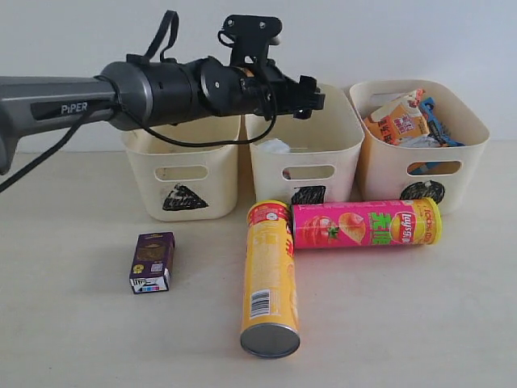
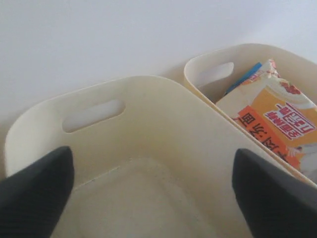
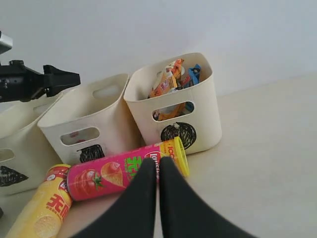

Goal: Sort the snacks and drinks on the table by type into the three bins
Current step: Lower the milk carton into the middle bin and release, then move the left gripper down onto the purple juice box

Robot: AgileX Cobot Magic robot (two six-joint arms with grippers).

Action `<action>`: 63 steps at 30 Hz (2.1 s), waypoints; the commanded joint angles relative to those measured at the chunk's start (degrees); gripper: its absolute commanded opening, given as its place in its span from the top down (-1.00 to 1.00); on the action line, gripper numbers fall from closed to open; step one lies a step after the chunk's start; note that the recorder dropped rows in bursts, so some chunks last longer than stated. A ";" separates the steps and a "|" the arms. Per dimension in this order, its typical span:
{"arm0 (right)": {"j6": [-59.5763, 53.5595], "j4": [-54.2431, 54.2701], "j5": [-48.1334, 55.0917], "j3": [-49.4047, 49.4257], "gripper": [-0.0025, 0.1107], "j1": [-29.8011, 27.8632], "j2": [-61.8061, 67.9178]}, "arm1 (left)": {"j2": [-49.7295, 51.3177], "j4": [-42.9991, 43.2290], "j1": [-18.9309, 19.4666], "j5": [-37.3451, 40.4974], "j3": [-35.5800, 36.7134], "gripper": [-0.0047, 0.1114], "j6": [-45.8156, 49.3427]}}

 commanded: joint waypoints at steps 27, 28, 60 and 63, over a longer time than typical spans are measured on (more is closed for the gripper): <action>0.08 -0.01 0.12 0.27 0.96 0.15 -0.41 | -33.63 -0.66 -0.44 15.89 30.49 0.85 2.09; 0.08 -0.01 0.12 0.27 0.96 0.15 -0.41 | -35.42 -0.66 -0.44 15.16 32.12 0.85 2.09; 0.08 -0.01 0.75 0.27 0.96 0.15 -0.41 | -40.78 34.94 6.85 50.58 36.36 0.44 -35.49; 0.08 -0.01 0.90 0.27 0.96 0.15 -0.41 | -36.47 35.19 6.85 47.22 36.36 -0.30 -40.00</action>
